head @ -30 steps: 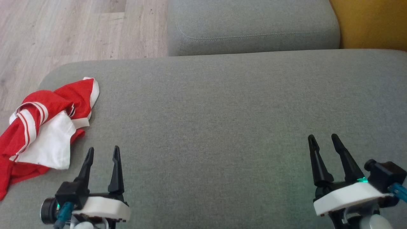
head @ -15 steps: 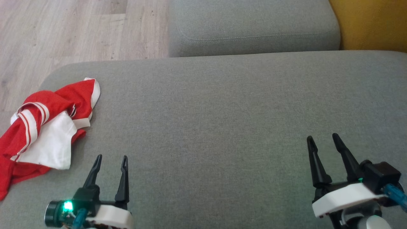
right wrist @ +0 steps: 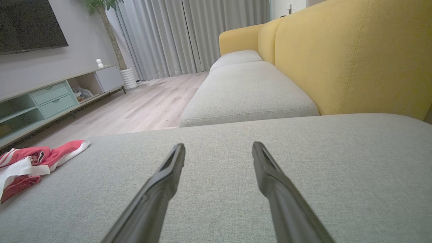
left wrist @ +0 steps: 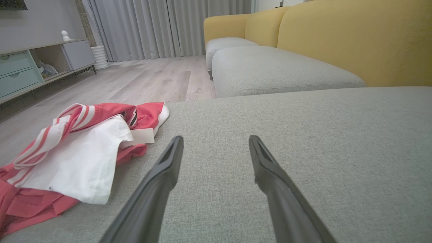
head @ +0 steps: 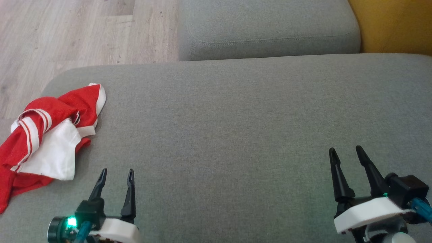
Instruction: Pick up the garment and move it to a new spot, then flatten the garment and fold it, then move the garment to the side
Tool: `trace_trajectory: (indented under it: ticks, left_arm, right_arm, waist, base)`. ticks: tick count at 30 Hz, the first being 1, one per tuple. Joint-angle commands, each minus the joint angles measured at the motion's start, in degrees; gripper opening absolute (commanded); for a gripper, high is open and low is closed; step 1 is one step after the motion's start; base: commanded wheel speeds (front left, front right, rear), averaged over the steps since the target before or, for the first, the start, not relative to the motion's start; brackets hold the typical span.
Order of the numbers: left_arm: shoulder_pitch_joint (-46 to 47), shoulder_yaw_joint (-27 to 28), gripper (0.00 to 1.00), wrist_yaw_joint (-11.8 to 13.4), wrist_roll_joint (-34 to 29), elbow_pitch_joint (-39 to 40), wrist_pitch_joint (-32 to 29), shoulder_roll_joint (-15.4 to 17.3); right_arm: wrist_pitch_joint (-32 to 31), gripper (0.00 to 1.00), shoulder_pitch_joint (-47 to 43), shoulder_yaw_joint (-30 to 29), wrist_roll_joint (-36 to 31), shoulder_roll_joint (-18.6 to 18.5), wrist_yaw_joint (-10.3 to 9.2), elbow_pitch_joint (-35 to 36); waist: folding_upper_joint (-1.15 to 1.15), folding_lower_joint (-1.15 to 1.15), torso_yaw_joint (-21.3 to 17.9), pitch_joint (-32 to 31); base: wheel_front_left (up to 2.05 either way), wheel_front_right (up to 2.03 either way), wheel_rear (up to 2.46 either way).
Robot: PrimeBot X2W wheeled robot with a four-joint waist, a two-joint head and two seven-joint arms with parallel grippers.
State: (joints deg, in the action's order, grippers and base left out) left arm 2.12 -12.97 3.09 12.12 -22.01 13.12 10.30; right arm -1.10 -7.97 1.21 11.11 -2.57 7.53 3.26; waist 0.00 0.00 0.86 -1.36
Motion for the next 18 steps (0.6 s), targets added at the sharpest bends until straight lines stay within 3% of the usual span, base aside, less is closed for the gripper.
trace_trajectory:
  ticks: [1,10,18]
  left_arm:
    - [3.67,1.92,1.0,0.34,0.19,1.32,0.15,0.93]
    - [3.87,1.51,1.0,0.82,0.53,1.09,-0.13,0.86]
    - [5.26,1.85,1.0,1.7,1.04,1.49,0.31,0.57]
  right_arm:
    - [-0.14,1.0,1.64,1.03,0.3,-0.32,-0.04,2.02]
    - [-0.17,1.0,1.57,1.5,-0.28,-0.32,-0.04,2.62]
    - [-0.74,1.0,1.57,2.47,-1.11,-0.32,-0.04,4.26]
  waist:
    - [0.0,0.0,0.04,0.02]
    - [0.0,0.0,0.63,0.14]
    - [0.0,0.0,5.71,0.97]
  base:
    - [0.0,0.0,0.0]
    - [0.0,0.0,0.0]
    - [0.0,0.0,0.0]
